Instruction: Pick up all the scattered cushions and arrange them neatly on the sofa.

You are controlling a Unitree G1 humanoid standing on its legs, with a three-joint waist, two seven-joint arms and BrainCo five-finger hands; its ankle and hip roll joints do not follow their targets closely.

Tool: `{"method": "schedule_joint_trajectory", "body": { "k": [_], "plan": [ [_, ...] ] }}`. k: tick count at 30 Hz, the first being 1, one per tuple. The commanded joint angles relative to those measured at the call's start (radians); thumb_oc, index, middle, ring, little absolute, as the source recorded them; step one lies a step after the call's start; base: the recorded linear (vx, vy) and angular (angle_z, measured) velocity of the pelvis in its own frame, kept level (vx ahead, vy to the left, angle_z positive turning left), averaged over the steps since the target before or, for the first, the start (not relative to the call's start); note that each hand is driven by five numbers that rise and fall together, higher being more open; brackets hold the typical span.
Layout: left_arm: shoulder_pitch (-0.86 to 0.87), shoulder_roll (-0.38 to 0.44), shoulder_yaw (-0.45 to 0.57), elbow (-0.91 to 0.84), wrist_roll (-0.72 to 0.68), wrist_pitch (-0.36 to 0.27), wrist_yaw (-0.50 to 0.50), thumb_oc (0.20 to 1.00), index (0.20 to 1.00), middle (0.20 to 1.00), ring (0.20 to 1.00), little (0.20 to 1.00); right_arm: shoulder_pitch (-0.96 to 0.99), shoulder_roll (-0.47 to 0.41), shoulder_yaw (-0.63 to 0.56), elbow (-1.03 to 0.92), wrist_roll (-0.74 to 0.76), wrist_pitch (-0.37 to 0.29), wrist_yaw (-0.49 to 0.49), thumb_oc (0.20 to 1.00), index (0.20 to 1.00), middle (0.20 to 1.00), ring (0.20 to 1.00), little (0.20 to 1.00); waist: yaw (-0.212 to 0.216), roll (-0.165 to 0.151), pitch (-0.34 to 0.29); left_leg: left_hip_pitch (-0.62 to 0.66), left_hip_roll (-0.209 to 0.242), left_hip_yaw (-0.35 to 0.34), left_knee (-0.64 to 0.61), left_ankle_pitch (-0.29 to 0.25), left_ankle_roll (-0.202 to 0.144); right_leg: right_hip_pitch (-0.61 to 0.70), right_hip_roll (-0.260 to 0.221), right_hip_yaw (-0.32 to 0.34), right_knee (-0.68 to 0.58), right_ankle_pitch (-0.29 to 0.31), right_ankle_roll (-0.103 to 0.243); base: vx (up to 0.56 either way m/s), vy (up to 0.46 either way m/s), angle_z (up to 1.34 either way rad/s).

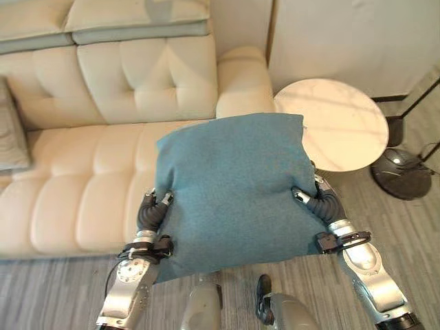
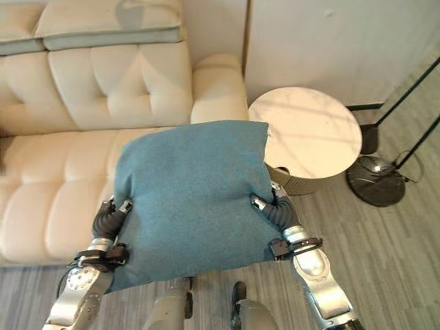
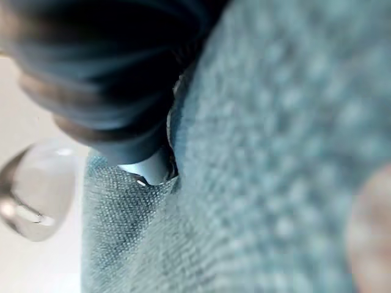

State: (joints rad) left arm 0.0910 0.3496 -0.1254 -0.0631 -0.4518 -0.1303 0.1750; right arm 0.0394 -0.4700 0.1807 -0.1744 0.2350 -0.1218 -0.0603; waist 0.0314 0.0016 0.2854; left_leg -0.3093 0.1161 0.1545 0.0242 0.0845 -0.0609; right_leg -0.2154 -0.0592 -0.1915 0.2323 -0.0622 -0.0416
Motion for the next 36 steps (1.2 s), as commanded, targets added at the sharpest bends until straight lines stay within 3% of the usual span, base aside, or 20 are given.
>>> {"method": "schedule_joint_trajectory", "body": {
  "k": [1,2,6,8,19,23,24,26,28,29,34,36],
  "plan": [
    [-0.115,-0.003,-0.08,-0.105,0.018,-0.096,-0.071,0.2,0.2,0.2,0.2,0.2,-0.121,0.043,0.019,-0.135,0.022,-0.116,0.02,0.2,0.2,0.2,0.2,0.2,-0.051,-0.061,-0.038,0.059,-0.051,0.03,0.163,-0.095,-0.014,0.137,-0.014,0.021,-0.214,0.006,0.117,-0.2,-0.009,0.53],
    [-0.131,-0.018,-0.099,-0.099,0.002,-0.101,-0.075,0.2,0.2,0.2,0.2,0.2,-0.112,0.04,0.012,-0.138,0.027,-0.119,0.028,0.2,0.2,0.2,0.2,0.2,-0.074,-0.066,-0.051,0.141,-0.021,0.076,0.174,-0.15,-0.017,0.136,-0.032,-0.018,-0.22,0.014,0.119,-0.13,-0.001,0.27],
    [-0.135,-0.028,-0.116,-0.089,0.001,-0.093,-0.077,0.2,0.2,0.2,0.2,0.2,-0.095,0.049,-0.005,-0.143,0.026,-0.112,0.029,0.2,0.2,0.2,0.2,0.2,-0.098,-0.044,-0.086,0.235,-0.007,0.115,0.078,-0.13,-0.027,0.157,-0.035,-0.068,-0.233,0.014,0.126,0.02,0.086,0.86],
    [-0.136,-0.026,-0.111,-0.082,0.013,-0.087,-0.071,0.2,0.2,0.2,0.2,0.2,-0.103,0.058,0.004,-0.124,0.024,-0.099,0.03,0.2,0.2,0.2,0.2,0.2,-0.094,-0.049,-0.103,0.255,-0.032,0.072,0.039,-0.132,-0.023,0.175,-0.043,-0.068,-0.233,0.028,0.132,0.02,0.151,0.32],
    [-0.111,-0.006,-0.084,-0.07,0.019,-0.078,-0.078,0.2,0.2,0.2,0.2,0.2,-0.131,0.097,0.031,-0.091,0.038,-0.08,0.059,0.2,0.2,0.2,0.2,0.2,-0.064,-0.071,-0.133,0.29,-0.074,0.073,0.022,-0.16,0.017,0.208,-0.079,-0.041,-0.214,0.037,0.164,0.05,0.123,0.07],
    [-0.098,0.0,-0.081,-0.079,0.016,-0.073,-0.074,0.2,0.2,0.2,0.2,0.2,-0.14,0.114,0.043,-0.093,0.035,-0.08,0.067,0.2,0.2,0.2,0.2,0.2,-0.05,-0.067,-0.117,0.295,-0.1,0.072,0.04,-0.19,0.053,0.168,-0.123,-0.021,-0.078,0.021,0.182,0.06,0.245,-0.03],
    [-0.098,0.005,-0.082,-0.083,0.021,-0.073,-0.066,0.2,0.2,0.2,0.2,0.2,-0.143,0.127,0.053,-0.097,0.036,-0.08,0.067,0.2,0.2,0.2,0.2,0.2,-0.053,-0.064,-0.093,0.312,-0.121,0.064,0.05,-0.207,0.079,0.123,-0.152,0.004,0.048,0.059,0.193,0.05,0.265,-0.07],
    [-0.099,0.008,-0.082,-0.085,0.023,-0.073,-0.066,0.2,0.2,0.2,0.2,0.2,-0.147,0.133,0.058,-0.095,0.038,-0.079,0.067,0.2,0.2,0.2,0.2,0.2,-0.054,-0.061,-0.085,0.314,-0.127,0.059,0.051,-0.209,0.089,0.097,-0.153,0.019,0.097,0.066,0.186,0.07,0.21,-0.11],
    [-0.099,0.015,-0.08,-0.086,0.034,-0.078,-0.066,0.2,0.2,0.2,0.2,0.2,-0.14,0.142,0.065,-0.095,0.047,-0.086,0.07,0.2,0.2,0.2,0.2,0.2,-0.055,-0.051,-0.072,0.326,-0.13,0.056,0.058,-0.222,0.1,0.047,-0.145,0.035,0.177,0.069,0.185,0.13,0.195,-0.04],
    [-0.099,0.01,-0.085,-0.089,0.036,-0.081,-0.073,0.2,0.2,0.2,0.2,0.2,-0.131,0.139,0.061,-0.097,0.056,-0.088,0.078,0.2,0.2,0.2,0.2,0.2,-0.069,-0.046,-0.064,0.356,-0.147,0.038,0.05,-0.233,0.102,0.01,-0.095,0.062,0.175,0.041,0.176,0.19,0.109,-0.05],
    [-0.1,0.008,-0.086,-0.094,0.039,-0.089,-0.08,0.2,0.2,0.2,0.2,0.2,-0.13,0.121,0.042,-0.103,0.101,-0.101,0.09,0.2,0.2,0.2,0.2,0.2,-0.105,-0.047,-0.06,0.415,-0.195,0.004,0.027,-0.266,0.098,-0.076,-0.017,0.041,-0.009,0.077,0.181,0.23,0.074,0.16],
    [-0.1,0.007,-0.087,-0.094,0.039,-0.089,-0.08,0.2,0.2,0.2,0.2,0.2,-0.13,0.12,0.042,-0.103,0.101,-0.1,0.09,0.2,0.2,0.2,0.2,0.2,-0.108,-0.042,-0.058,0.418,-0.191,0.0,0.027,-0.269,0.097,-0.068,-0.015,0.036,-0.015,0.078,0.181,0.17,0.016,0.42]
  ]
}}
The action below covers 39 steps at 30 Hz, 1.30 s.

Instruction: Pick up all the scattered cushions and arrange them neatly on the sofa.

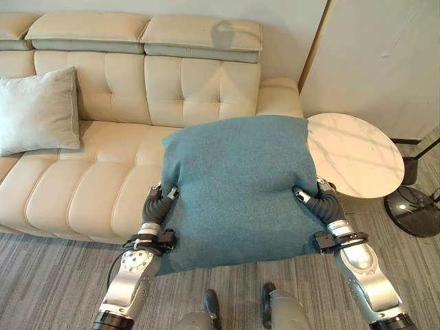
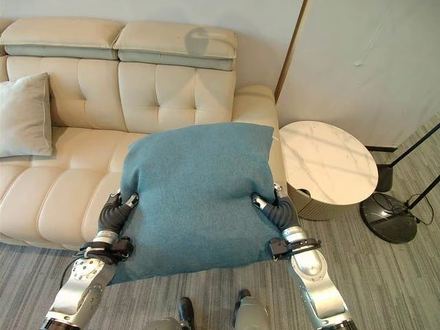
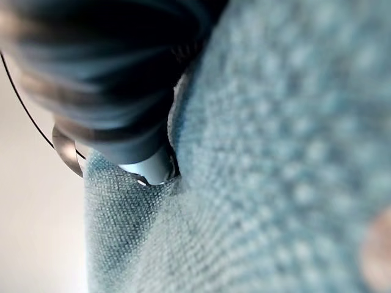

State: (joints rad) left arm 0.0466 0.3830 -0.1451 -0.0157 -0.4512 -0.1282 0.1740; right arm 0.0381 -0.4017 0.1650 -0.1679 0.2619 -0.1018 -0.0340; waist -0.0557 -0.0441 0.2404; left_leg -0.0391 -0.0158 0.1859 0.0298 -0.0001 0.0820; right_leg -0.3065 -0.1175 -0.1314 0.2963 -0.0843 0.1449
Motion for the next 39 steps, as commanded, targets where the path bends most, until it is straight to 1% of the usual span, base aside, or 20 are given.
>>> {"method": "schedule_joint_trajectory", "body": {
  "k": [1,3,4,5,8,9,10,12,13,14,17,18,19,20,23,28,31,34,37,39],
  "plan": [
    [-0.059,-0.032,-0.065,-0.133,0.043,-0.092,-0.083,0.2,0.2,0.2,0.2,0.2,-0.116,0.043,0.044,-0.111,0.083,-0.119,0.07,0.2,0.2,0.2,0.2,0.2,-0.036,-0.002,-0.017,0.178,-0.079,-0.051,0.01,-0.2,-0.056,-0.004,0.058,-0.066,-0.156,0.13,0.011,0.35,0.011,0.57],
    [-0.049,-0.034,-0.064,-0.135,0.048,-0.093,-0.097,0.2,0.2,0.2,0.2,0.2,-0.088,0.039,0.034,-0.113,0.097,-0.12,0.075,0.2,0.2,0.2,0.2,0.2,-0.048,-0.002,-0.026,0.2,-0.089,-0.065,0.01,-0.216,-0.062,0.016,0.053,-0.139,-0.197,0.128,0.003,0.39,-0.013,0.51],
    [-0.041,-0.044,-0.067,-0.141,0.052,-0.093,-0.105,0.2,0.2,0.2,0.2,0.2,-0.067,0.034,0.028,-0.123,0.096,-0.124,0.081,0.2,0.2,0.2,0.2,0.2,-0.052,0.002,-0.035,0.213,-0.091,-0.07,0.017,-0.23,-0.065,0.04,0.059,-0.136,-0.21,0.119,-0.01,0.44,-0.042,0.5],
    [-0.033,-0.063,-0.08,-0.141,0.045,-0.094,-0.105,0.2,0.2,0.2,0.2,0.2,-0.039,0.024,0.008,-0.12,0.093,-0.128,0.083,0.2,0.2,0.2,0.2,0.2,-0.066,0.02,-0.052,0.21,-0.085,-0.095,0.07,-0.206,-0.097,0.06,0.073,-0.099,-0.199,0.125,-0.035,0.43,-0.041,0.79],
    [-0.035,-0.064,-0.083,-0.138,0.036,-0.094,-0.112,0.2,0.2,0.2,0.2,0.2,-0.03,0.01,-0.012,-0.117,0.094,-0.132,0.073,0.2,0.2,0.2,0.2,0.2,-0.078,0.028,-0.063,0.182,-0.069,-0.077,0.152,-0.169,-0.133,0.087,0.06,-0.123,-0.22,0.131,-0.044,0.29,-0.039,0.61],
    [-0.04,-0.07,-0.09,-0.138,0.031,-0.092,-0.114,0.2,0.2,0.2,0.2,0.2,-0.014,-0.006,-0.028,-0.124,0.1,-0.132,0.069,0.2,0.2,0.2,0.2,0.2,-0.09,0.039,-0.069,0.144,-0.021,-0.032,0.28,-0.124,-0.174,0.128,0.07,-0.12,-0.227,0.108,-0.063,0.19,-0.028,0.01],
    [-0.041,-0.07,-0.09,-0.138,0.031,-0.092,-0.114,0.2,0.2,0.2,0.2,0.2,-0.014,-0.005,-0.028,-0.124,0.1,-0.132,0.069,0.2,0.2,0.2,0.2,0.2,-0.091,0.036,-0.072,0.139,-0.024,-0.033,0.279,-0.12,-0.173,0.125,0.066,-0.12,-0.229,0.111,-0.063,0.34,-0.043,0.13],
    [-0.034,-0.072,-0.084,-0.13,0.03,-0.09,-0.111,0.2,0.2,0.2,0.2,0.2,-0.002,-0.017,-0.042,-0.113,0.099,-0.13,0.061,0.2,0.2,0.2,0.2,0.2,-0.1,0.031,-0.076,0.089,0.022,0.028,0.378,-0.09,-0.189,0.171,0.066,-0.11,-0.251,0.088,-0.078,0.22,-0.005,0.11],
    [-0.031,-0.073,-0.081,-0.121,0.027,-0.077,-0.117,0.2,0.2,0.2,0.2,0.2,0.001,-0.026,-0.051,-0.115,0.089,-0.121,0.059,0.2,0.2,0.2,0.2,0.2,-0.097,0.013,-0.075,0.048,0.092,0.1,0.362,-0.151,-0.151,0.209,0.048,-0.098,-0.264,0.066,-0.071,0.23,0.054,-0.18],
    [-0.028,-0.069,-0.08,-0.12,0.034,-0.073,-0.117,0.2,0.2,0.2,0.2,0.2,0.003,-0.026,-0.053,-0.116,0.083,-0.12,0.057,0.2,0.2,0.2,0.2,0.2,-0.09,0.006,-0.075,0.04,0.094,0.099,0.326,-0.174,-0.139,0.219,0.044,-0.084,-0.266,0.062,-0.065,0.24,0.058,-0.22],
    [-0.026,-0.06,-0.076,-0.125,0.047,-0.068,-0.116,0.2,0.2,0.2,0.2,0.2,0.009,-0.025,-0.053,-0.116,0.074,-0.114,0.057,0.2,0.2,0.2,0.2,0.2,-0.081,-0.015,-0.078,-0.008,0.114,0.075,0.243,-0.156,-0.143,0.229,0.025,-0.059,-0.259,0.049,-0.056,0.22,0.113,-0.41],
    [-0.027,-0.056,-0.074,-0.133,0.051,-0.067,-0.112,0.2,0.2,0.2,0.2,0.2,0.014,-0.023,-0.052,-0.115,0.067,-0.114,0.053,0.2,0.2,0.2,0.2,0.2,-0.068,-0.013,-0.07,-0.035,0.144,0.038,0.159,-0.092,-0.163,0.25,0.028,-0.03,-0.25,0.028,-0.06,0.11,0.075,-0.28],
    [-0.027,-0.056,-0.074,-0.133,0.051,-0.067,-0.112,0.2,0.2,0.2,0.2,0.2,0.014,-0.022,-0.052,-0.115,0.067,-0.114,0.053,0.2,0.2,0.2,0.2,0.2,-0.068,-0.014,-0.072,-0.035,0.141,0.038,0.153,-0.085,-0.163,0.247,0.027,-0.03,-0.251,0.03,-0.06,0.26,0.186,-0.4],
    [-0.026,-0.057,-0.07,-0.135,0.05,-0.069,-0.106,0.2,0.2,0.2,0.2,0.2,0.016,-0.021,-0.054,-0.11,0.058,-0.112,0.047,0.2,0.2,0.2,0.2,0.2,-0.055,-0.01,-0.065,-0.07,0.176,-0.005,0.089,-0.006,-0.188,0.266,0.028,-0.003,-0.244,0.013,-0.064,0.23,0.18,-0.51],
    [-0.03,-0.064,-0.072,-0.136,0.049,-0.074,-0.09,0.2,0.2,0.2,0.2,0.2,0.022,-0.021,-0.06,-0.1,0.04,-0.109,0.041,0.2,0.2,0.2,0.2,0.2,-0.047,0.005,-0.057,-0.113,0.194,-0.081,0.011,0.073,-0.215,0.299,0.022,0.043,-0.235,-0.014,-0.057,0.24,0.23,-0.56],
    [-0.016,-0.062,-0.073,-0.136,0.053,-0.072,-0.102,0.2,0.2,0.2,0.2,0.2,0.044,-0.016,-0.066,-0.09,0.015,-0.101,0.051,0.2,0.2,0.2,0.2,0.2,-0.047,0.022,-0.077,-0.09,0.179,-0.071,0.014,0.051,-0.21,0.334,-0.007,0.088,-0.236,-0.024,-0.037,0.29,0.321,-0.5],
    [-0.002,-0.05,-0.064,-0.134,0.058,-0.067,-0.11,0.2,0.2,0.2,0.2,0.2,0.042,0.008,-0.049,-0.084,0.001,-0.095,0.07,0.2,0.2,0.2,0.2,0.2,-0.041,0.017,-0.084,-0.066,0.145,-0.061,0.027,0.016,-0.178,0.322,-0.037,0.131,-0.181,-0.015,-0.017,0.2,0.266,-0.31],
    [-0.005,-0.019,-0.038,-0.133,0.056,-0.071,-0.09,0.2,0.2,0.2,0.2,0.2,-0.017,0.034,-0.001,-0.066,-0.007,-0.089,0.072,0.2,0.2,0.2,0.2,0.2,-0.023,0.008,-0.065,-0.022,0.117,0.002,0.025,-0.018,-0.129,0.234,-0.058,0.154,-0.027,0.05,0.008,0.13,0.291,-0.59],
    [-0.004,-0.015,-0.031,-0.115,0.064,-0.075,-0.082,0.2,0.2,0.2,0.2,0.2,-0.032,0.06,0.024,-0.055,0.002,-0.098,0.079,0.2,0.2,0.2,0.2,0.2,-0.015,0.013,-0.057,0.021,0.104,0.037,-0.005,-0.02,-0.113,0.152,-0.031,0.128,0.05,0.065,0.004,0.11,0.198,-1.01],
    [0.002,-0.021,-0.03,-0.106,0.069,-0.077,-0.085,0.2,0.2,0.2,0.2,0.2,-0.037,0.056,0.027,-0.049,0.008,-0.099,0.085,0.2,0.2,0.2,0.2,0.2,-0.022,0.015,-0.058,0.047,0.074,0.029,-0.028,-0.025,-0.106,0.123,0.039,0.127,-0.001,0.046,-0.01,0.17,0.098,-0.21]
  ]
}}
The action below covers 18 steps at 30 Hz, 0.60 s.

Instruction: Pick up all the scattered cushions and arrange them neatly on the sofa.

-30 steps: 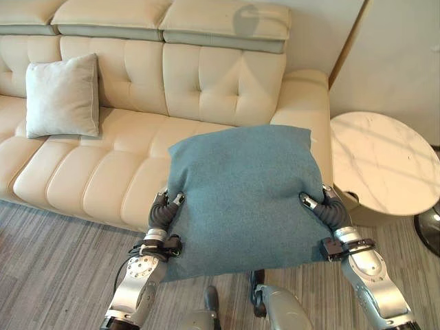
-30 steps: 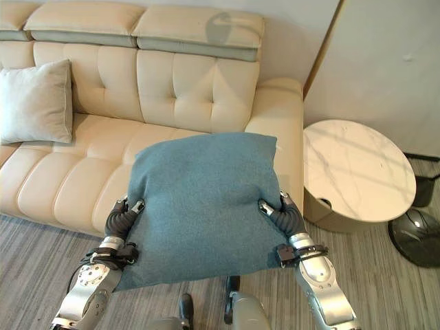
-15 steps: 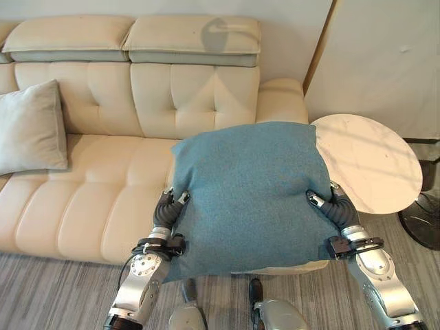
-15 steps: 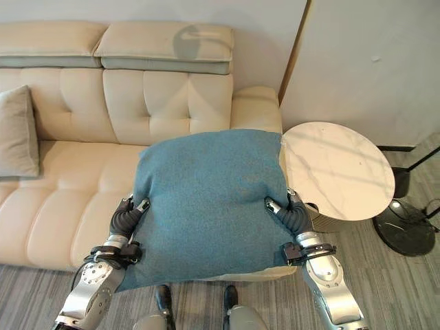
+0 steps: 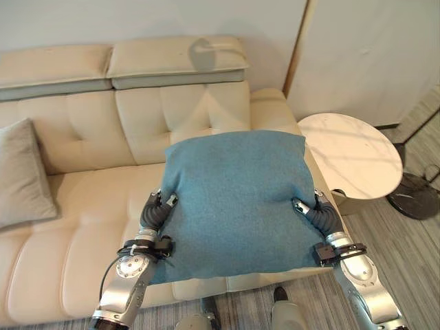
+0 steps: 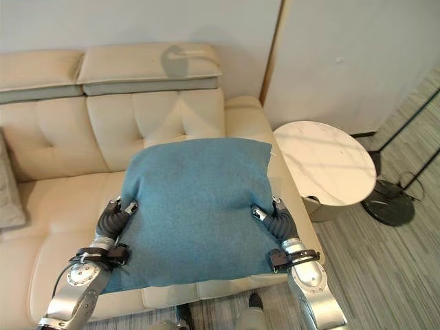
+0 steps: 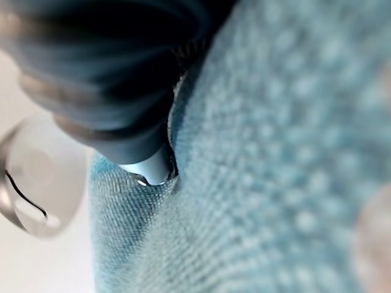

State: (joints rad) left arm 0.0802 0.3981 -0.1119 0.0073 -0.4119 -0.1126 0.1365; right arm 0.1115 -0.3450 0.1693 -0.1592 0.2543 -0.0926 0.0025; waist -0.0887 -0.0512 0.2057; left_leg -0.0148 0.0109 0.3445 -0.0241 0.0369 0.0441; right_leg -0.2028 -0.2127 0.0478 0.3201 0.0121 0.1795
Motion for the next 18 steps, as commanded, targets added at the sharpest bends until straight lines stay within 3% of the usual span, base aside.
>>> {"method": "schedule_joint_trajectory", "body": {
  "k": [1,3,6,7,12,16,18],
  "plan": [
    [-0.029,-0.038,-0.063,-0.111,0.055,-0.093,-0.042,0.2,0.2,0.2,0.2,0.2,-0.108,-0.012,0.023,-0.014,0.006,-0.117,0.037,0.2,0.2,0.2,0.2,0.2,0.0,0.014,-0.023,0.036,0.013,-0.136,0.012,-0.08,-0.063,0.019,0.179,-0.055,-0.128,-0.052,-0.059,0.22,0.06,0.08],
    [-0.028,-0.031,-0.064,-0.126,0.047,-0.094,-0.07,0.2,0.2,0.2,0.2,0.2,-0.12,-0.028,0.02,-0.031,0.022,-0.112,0.045,0.2,0.2,0.2,0.2,0.2,0.004,0.007,-0.028,0.025,-0.006,-0.166,0.037,-0.098,-0.063,0.069,0.169,-0.042,-0.212,-0.05,-0.072,0.17,-0.005,0.34],
    [-0.027,-0.042,-0.055,-0.116,0.046,-0.1,-0.066,0.2,0.2,0.2,0.2,0.2,-0.127,-0.032,0.019,-0.024,0.034,-0.11,0.051,0.2,0.2,0.2,0.2,0.2,0.013,0.006,-0.033,0.01,-0.012,-0.181,0.054,-0.108,-0.07,0.082,0.175,-0.03,-0.243,-0.032,-0.078,0.05,-0.061,0.64],
    [-0.023,-0.033,-0.041,-0.111,0.052,-0.103,-0.062,0.2,0.2,0.2,0.2,0.2,-0.159,-0.036,0.029,-0.013,0.031,-0.113,0.037,0.2,0.2,0.2,0.2,0.2,0.024,0.016,-0.043,0.0,-0.013,-0.18,0.056,-0.111,-0.073,0.091,0.161,-0.068,-0.278,-0.024,-0.077,0.13,-0.041,0.21],
    [-0.016,-0.021,-0.018,-0.098,0.065,-0.114,-0.047,0.2,0.2,0.2,0.2,0.2,-0.214,-0.037,0.048,0.007,0.016,-0.123,0.017,0.2,0.2,0.2,0.2,0.2,0.042,0.031,-0.058,0.01,-0.013,-0.176,0.028,-0.106,-0.075,0.114,0.159,-0.084,-0.331,-0.013,-0.076,0.11,-0.043,0.15],
    [-0.087,-0.004,-0.003,-0.07,0.064,-0.142,0.021,0.2,0.2,0.2,0.2,0.2,-0.329,-0.027,0.065,0.012,-0.011,-0.148,-0.045,0.2,0.2,0.2,0.2,0.2,0.058,0.049,-0.018,-0.055,-0.014,-0.179,0.031,-0.093,-0.08,0.055,0.15,-0.086,-0.322,-0.009,-0.079,-0.11,0.003,-0.01],
    [-0.191,0.018,-0.015,-0.037,0.079,-0.177,0.076,0.2,0.2,0.2,0.2,0.2,-0.454,-0.001,0.091,0.042,-0.039,-0.169,-0.113,0.2,0.2,0.2,0.2,0.2,0.068,0.073,0.008,-0.141,-0.02,-0.174,0.037,-0.075,-0.081,-0.041,0.146,-0.079,-0.301,0.007,-0.079,-0.2,0.035,0.13]
  ]
}}
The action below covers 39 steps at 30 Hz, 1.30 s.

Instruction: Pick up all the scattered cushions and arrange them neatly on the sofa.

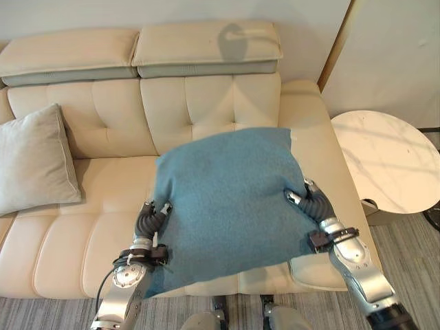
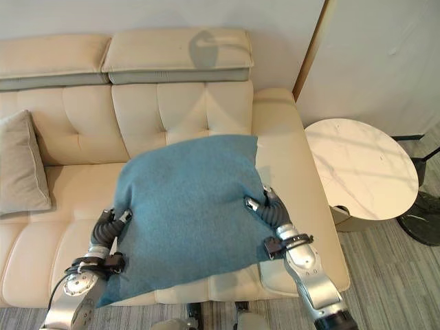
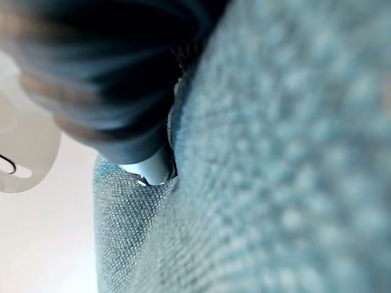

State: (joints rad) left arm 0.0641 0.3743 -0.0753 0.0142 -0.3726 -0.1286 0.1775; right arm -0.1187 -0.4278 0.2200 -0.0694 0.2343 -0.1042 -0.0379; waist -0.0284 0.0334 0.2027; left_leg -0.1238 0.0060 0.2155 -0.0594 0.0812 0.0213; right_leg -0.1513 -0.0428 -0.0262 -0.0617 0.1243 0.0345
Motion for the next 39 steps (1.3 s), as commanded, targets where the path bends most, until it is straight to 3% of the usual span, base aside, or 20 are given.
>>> {"method": "schedule_joint_trajectory", "body": {
  "k": [1,5,7,8,10,11,14,19,20,21,22,25,30,33,36,39],
  "plan": [
    [-0.22,0.041,-0.059,-0.026,0.029,-0.174,0.052,0.2,0.2,0.2,0.2,0.2,-0.283,0.1,0.053,-0.032,-0.03,-0.163,-0.1,0.2,0.2,0.2,0.2,0.2,0.012,-0.002,0.014,-0.061,-0.018,-0.042,0.07,-0.113,-0.058,-0.125,-0.029,-0.003,0.081,-0.098,0.068,-0.15,0.03,0.06],
    [-0.404,0.088,-0.092,0.07,0.046,-0.207,0.125,0.2,0.2,0.2,0.2,0.2,-0.491,0.116,0.074,0.05,-0.088,-0.178,-0.191,0.2,0.2,0.2,0.2,0.2,0.027,0.02,0.019,-0.152,-0.02,-0.03,0.064,-0.085,-0.064,-0.22,-0.039,0.005,0.087,-0.076,0.076,-0.08,0.021,0.0],
    [-0.588,0.135,-0.136,0.175,0.061,-0.234,0.195,0.2,0.2,0.2,0.2,0.2,-0.685,0.129,0.093,0.149,-0.134,-0.191,-0.278,0.2,0.2,0.2,0.2,0.2,0.041,0.038,0.033,-0.2,-0.022,-0.026,0.051,-0.06,-0.069,-0.273,-0.041,0.009,0.088,-0.061,0.083,-0.09,0.041,-0.07],
    [-0.768,0.174,-0.19,0.296,0.069,-0.242,0.25,0.2,0.2,0.2,0.2,0.2,-0.849,0.142,0.107,0.267,-0.174,-0.194,-0.361,0.2,0.2,0.2,0.2,0.2,0.05,0.056,0.044,-0.234,-0.025,-0.033,0.036,-0.04,-0.072,-0.311,-0.04,0.012,0.09,-0.052,0.091,-0.06,0.031,-0.09],
    [-0.929,0.21,-0.226,0.406,0.078,-0.25,0.295,0.2,0.2,0.2,0.2,0.2,-0.975,0.134,0.119,0.373,-0.217,-0.191,-0.43,0.2,0.2,0.2,0.2,0.2,0.061,0.064,0.044,-0.257,-0.028,-0.046,0.011,-0.024,-0.074,-0.339,-0.04,0.015,0.084,-0.046,0.097,-0.04,0.006,-0.05],
    [-0.938,0.211,-0.228,0.412,0.077,-0.253,0.295,0.2,0.2,0.2,0.2,0.2,-0.982,0.133,0.118,0.377,-0.216,-0.193,-0.431,0.2,0.2,0.2,0.2,0.2,0.062,0.062,0.047,-0.262,-0.028,-0.046,0.011,-0.019,-0.074,-0.344,-0.041,0.015,0.083,-0.041,0.096,0.0,0.0,0.0],
    [-1.253,0.259,-0.301,0.653,0.024,-0.257,0.334,0.2,0.2,0.2,0.2,0.2,-1.25,0.118,0.175,0.567,-0.263,-0.17,-0.536,0.2,0.2,0.2,0.2,0.2,0.076,0.069,0.067,-0.315,-0.033,-0.066,-0.019,0.013,-0.082,-0.413,-0.039,0.019,0.079,-0.023,0.108,-0.03,-0.011,-0.01],
    [-1.51,0.304,-0.391,0.849,-0.031,-0.229,0.3,0.2,0.2,0.2,0.2,0.2,-1.416,0.055,0.242,0.724,-0.237,-0.146,-0.574,0.2,0.2,0.2,0.2,0.2,0.085,0.067,0.081,-0.383,-0.034,-0.086,-0.028,0.038,-0.091,-0.472,-0.039,0.014,0.065,-0.006,0.116,-0.02,-0.031,-0.01],
    [-1.574,0.315,-0.429,0.904,-0.044,-0.216,0.282,1.0,1.0,1.0,1.0,1.0,-1.443,0.039,0.264,0.771,-0.216,-0.142,-0.565,0.805,0.805,0.805,0.805,0.805,0.086,0.07,0.084,-0.401,-0.035,-0.09,-0.028,0.044,-0.095,-0.486,-0.04,0.011,0.062,0.001,0.12,-0.03,-0.035,0.1],
    [-1.616,0.322,-0.446,0.954,-0.054,-0.196,0.267,1.0,1.0,1.0,1.0,1.0,-1.456,0.014,0.279,0.806,-0.194,-0.139,-0.554,1.0,1.0,1.0,1.0,1.0,0.087,0.072,0.089,-0.42,-0.034,-0.092,-0.028,0.05,-0.099,-0.497,-0.042,0.005,0.057,0.006,0.122,-0.04,-0.068,0.14],
    [-1.669,0.342,-0.481,1.019,-0.05,-0.176,0.245,1.0,1.0,1.0,1.0,1.0,-1.464,-0.013,0.304,0.852,-0.15,-0.129,-0.523,1.0,1.0,1.0,1.0,1.0,0.088,0.071,0.096,-0.445,-0.036,-0.099,-0.028,0.054,-0.104,-0.515,-0.044,-0.002,0.05,0.014,0.124,-0.05,-0.066,0.14],
    [-1.665,0.359,-0.48,1.05,-0.057,-0.163,0.234,1.0,1.0,1.0,1.0,1.0,-1.429,-0.023,0.31,0.865,-0.096,-0.131,-0.483,1.0,1.0,1.0,1.0,1.0,0.088,0.071,0.105,-0.476,-0.038,-0.104,-0.028,0.064,-0.109,-0.538,-0.044,-0.012,0.043,0.024,0.125,-0.01,-0.037,0.07],
    [-1.513,0.424,-0.424,1.052,-0.044,-0.129,0.201,1.0,1.0,1.0,1.0,1.0,-1.219,-0.019,0.3,0.8,-0.088,-0.1,-0.395,1.0,1.0,1.0,1.0,1.0,0.075,0.058,0.122,-0.53,-0.033,-0.104,-0.028,0.073,-0.114,-0.58,-0.039,-0.025,0.025,0.04,0.125,0.0,-0.023,0.06],
    [-1.367,0.42,-0.333,1.049,-0.08,-0.123,0.2,1.0,1.0,1.0,1.0,1.0,-1.116,0.015,0.29,0.786,-0.092,-0.094,-0.374,1.0,1.0,1.0,1.0,1.0,0.067,0.037,0.128,-0.546,-0.025,-0.101,-0.028,0.074,-0.115,-0.594,-0.034,-0.024,0.014,0.049,0.124,0.0,-0.003,-0.01],
    [-1.132,0.357,-0.201,0.97,-0.137,-0.14,0.212,1.0,1.0,1.0,1.0,1.0,-1.045,0.015,0.258,0.756,-0.103,-0.081,-0.372,1.0,1.0,1.0,1.0,1.0,0.071,0.017,0.144,-0.542,-0.018,-0.102,-0.028,0.074,-0.116,-0.59,-0.033,-0.027,0.007,0.052,0.12,-0.03,-0.005,-0.02],
    [-1.041,0.346,-0.172,0.925,-0.124,-0.136,0.201,1.0,1.0,1.0,1.0,1.0,-1.022,-0.004,0.239,0.716,-0.104,-0.078,-0.372,1.0,1.0,1.0,1.0,1.0,0.07,0.01,0.15,-0.53,-0.016,-0.101,-0.028,0.073,-0.118,-0.58,-0.032,-0.029,0.007,0.051,0.118,-0.03,0.006,0.02]
  ]
}}
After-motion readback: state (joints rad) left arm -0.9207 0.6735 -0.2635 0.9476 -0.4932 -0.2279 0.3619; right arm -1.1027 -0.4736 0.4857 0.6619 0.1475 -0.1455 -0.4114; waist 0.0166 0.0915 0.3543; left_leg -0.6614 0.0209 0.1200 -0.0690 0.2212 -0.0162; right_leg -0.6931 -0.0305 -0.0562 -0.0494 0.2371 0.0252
